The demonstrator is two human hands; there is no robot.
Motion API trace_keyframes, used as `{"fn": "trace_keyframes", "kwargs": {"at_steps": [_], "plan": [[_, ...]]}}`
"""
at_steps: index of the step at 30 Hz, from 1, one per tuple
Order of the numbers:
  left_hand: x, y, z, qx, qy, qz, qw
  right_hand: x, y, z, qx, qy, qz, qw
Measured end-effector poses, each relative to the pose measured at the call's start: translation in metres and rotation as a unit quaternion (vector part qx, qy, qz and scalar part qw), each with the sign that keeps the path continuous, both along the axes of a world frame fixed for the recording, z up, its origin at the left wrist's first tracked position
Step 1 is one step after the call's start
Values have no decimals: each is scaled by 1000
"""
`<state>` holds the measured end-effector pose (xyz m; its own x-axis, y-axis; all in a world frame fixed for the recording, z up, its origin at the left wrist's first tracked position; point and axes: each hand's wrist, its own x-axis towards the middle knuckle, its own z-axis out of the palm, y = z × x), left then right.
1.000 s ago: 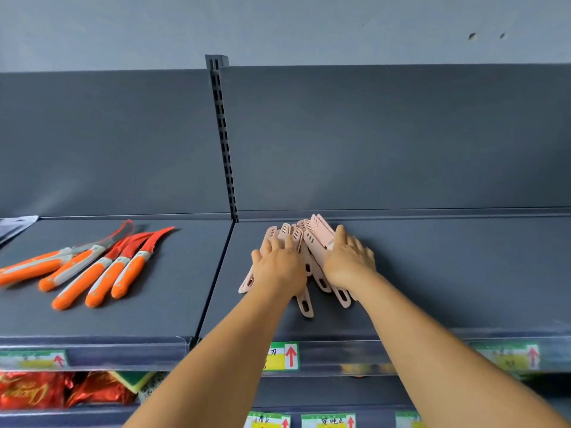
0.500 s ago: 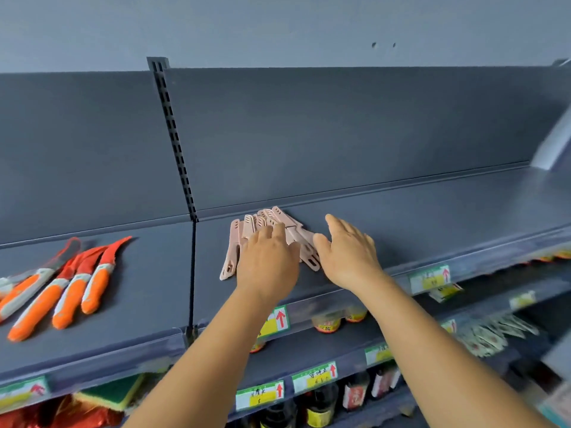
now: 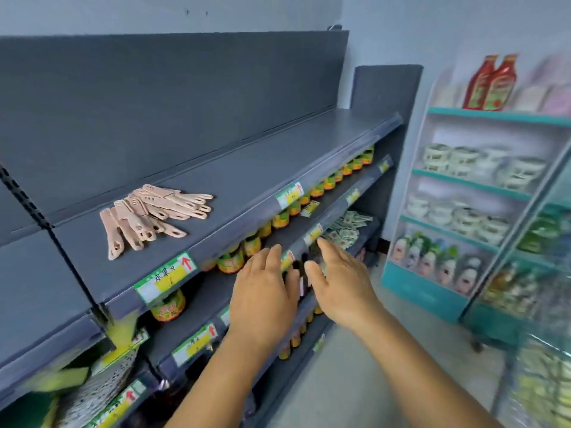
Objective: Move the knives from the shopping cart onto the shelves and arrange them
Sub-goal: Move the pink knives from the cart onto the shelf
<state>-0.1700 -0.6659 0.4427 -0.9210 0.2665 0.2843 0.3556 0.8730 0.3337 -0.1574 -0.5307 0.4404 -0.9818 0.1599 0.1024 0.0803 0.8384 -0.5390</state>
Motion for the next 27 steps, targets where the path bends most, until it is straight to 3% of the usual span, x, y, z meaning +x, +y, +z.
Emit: {"fn": "trace_keyframes", "kwargs": {"at_steps": [7,15,27], "plan": [[51,73,-56,-33,-64,-118,990,101,77,-61,6,-80,-155,985],[117,176,-99,-90,-114,-259,955,205,164,-111,-33,-152,-305,940],[225,353,-162,-135,-192,-332,914,332,328,-188,-86,-201,-375,901]]}}
